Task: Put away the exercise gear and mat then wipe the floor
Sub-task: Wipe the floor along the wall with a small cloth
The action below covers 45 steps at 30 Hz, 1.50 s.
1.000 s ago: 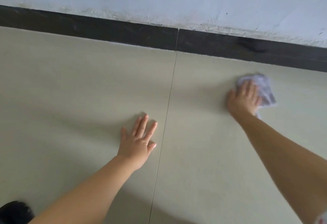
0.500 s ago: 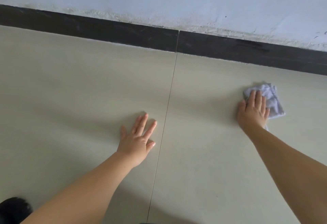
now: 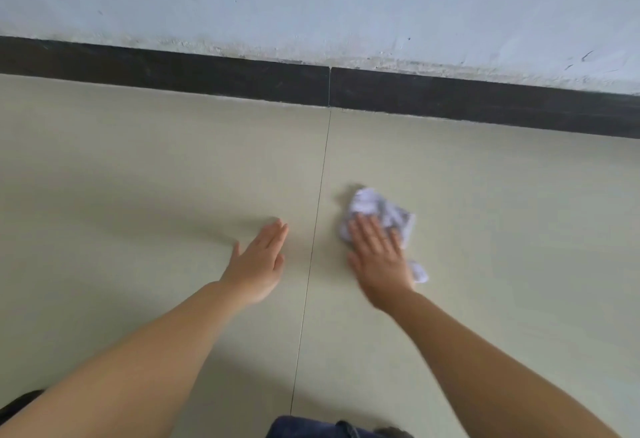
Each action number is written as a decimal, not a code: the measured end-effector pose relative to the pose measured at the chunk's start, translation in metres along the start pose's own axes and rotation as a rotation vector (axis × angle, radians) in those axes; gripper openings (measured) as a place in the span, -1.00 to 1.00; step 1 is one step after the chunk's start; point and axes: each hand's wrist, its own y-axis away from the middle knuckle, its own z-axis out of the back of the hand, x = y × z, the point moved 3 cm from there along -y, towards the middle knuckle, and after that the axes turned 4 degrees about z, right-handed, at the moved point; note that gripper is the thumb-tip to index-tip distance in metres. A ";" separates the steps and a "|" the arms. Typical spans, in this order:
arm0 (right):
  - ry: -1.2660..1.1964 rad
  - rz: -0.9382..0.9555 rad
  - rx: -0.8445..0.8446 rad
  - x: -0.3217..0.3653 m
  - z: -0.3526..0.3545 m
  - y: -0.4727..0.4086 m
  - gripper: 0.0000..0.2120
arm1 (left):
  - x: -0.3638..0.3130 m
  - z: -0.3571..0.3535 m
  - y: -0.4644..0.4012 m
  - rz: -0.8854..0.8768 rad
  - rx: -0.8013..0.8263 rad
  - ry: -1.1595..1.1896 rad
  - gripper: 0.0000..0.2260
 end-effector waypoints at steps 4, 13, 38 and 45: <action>-0.091 -0.504 -0.070 -0.121 0.029 0.040 -0.46 | 0.002 -0.005 -0.002 -0.021 -0.009 -0.024 -0.53; -0.113 -0.552 -0.148 -0.060 0.006 0.035 -0.39 | 0.003 -0.005 -0.002 -0.025 -0.018 -0.007 -0.53; -0.037 -0.046 -0.081 0.117 -0.052 0.093 -0.39 | -0.006 -0.007 0.015 0.171 -0.066 -0.010 -0.61; 0.101 0.084 0.027 0.055 -0.046 0.114 -0.28 | 0.001 -0.018 0.029 0.158 -0.012 -0.069 -0.59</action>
